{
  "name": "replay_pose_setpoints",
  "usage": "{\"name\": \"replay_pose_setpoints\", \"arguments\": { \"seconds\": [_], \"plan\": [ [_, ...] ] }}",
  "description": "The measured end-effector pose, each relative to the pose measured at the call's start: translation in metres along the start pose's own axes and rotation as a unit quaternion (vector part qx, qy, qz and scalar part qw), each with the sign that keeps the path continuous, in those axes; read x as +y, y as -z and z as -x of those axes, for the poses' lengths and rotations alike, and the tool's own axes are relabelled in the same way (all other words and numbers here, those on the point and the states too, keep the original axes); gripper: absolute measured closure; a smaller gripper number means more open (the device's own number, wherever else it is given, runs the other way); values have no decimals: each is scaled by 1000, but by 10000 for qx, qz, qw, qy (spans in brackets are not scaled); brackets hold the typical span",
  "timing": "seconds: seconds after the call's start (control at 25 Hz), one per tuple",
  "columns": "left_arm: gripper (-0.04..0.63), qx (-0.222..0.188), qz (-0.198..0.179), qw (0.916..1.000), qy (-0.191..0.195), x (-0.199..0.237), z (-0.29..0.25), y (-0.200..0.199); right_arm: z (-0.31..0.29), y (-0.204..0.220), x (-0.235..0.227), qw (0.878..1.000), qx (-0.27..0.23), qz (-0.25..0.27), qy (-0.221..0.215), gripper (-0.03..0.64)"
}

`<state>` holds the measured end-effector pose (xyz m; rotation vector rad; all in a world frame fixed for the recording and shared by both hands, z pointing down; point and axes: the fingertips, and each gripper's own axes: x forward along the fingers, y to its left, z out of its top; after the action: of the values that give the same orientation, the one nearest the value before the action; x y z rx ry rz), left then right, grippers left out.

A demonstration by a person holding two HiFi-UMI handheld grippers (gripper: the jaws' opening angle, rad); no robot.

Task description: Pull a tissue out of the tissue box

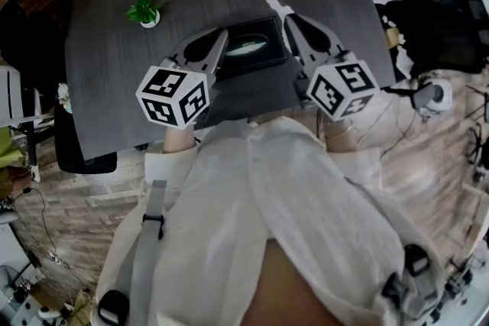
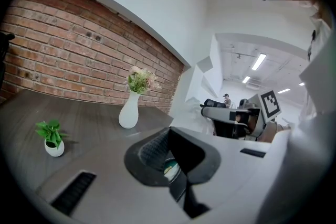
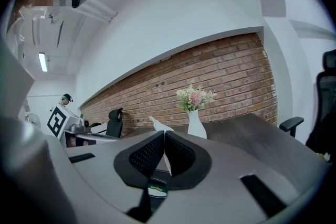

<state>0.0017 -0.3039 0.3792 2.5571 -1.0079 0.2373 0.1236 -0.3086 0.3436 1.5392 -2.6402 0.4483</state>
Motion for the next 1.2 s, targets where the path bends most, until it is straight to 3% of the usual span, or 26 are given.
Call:
{"name": "replay_pose_setpoints", "arguments": {
  "seconds": [1.2],
  "plan": [
    [591, 67, 69, 10000, -3, 2, 0, 7, -4, 7, -5, 9998, 159, 75, 41, 607]
  ]
}}
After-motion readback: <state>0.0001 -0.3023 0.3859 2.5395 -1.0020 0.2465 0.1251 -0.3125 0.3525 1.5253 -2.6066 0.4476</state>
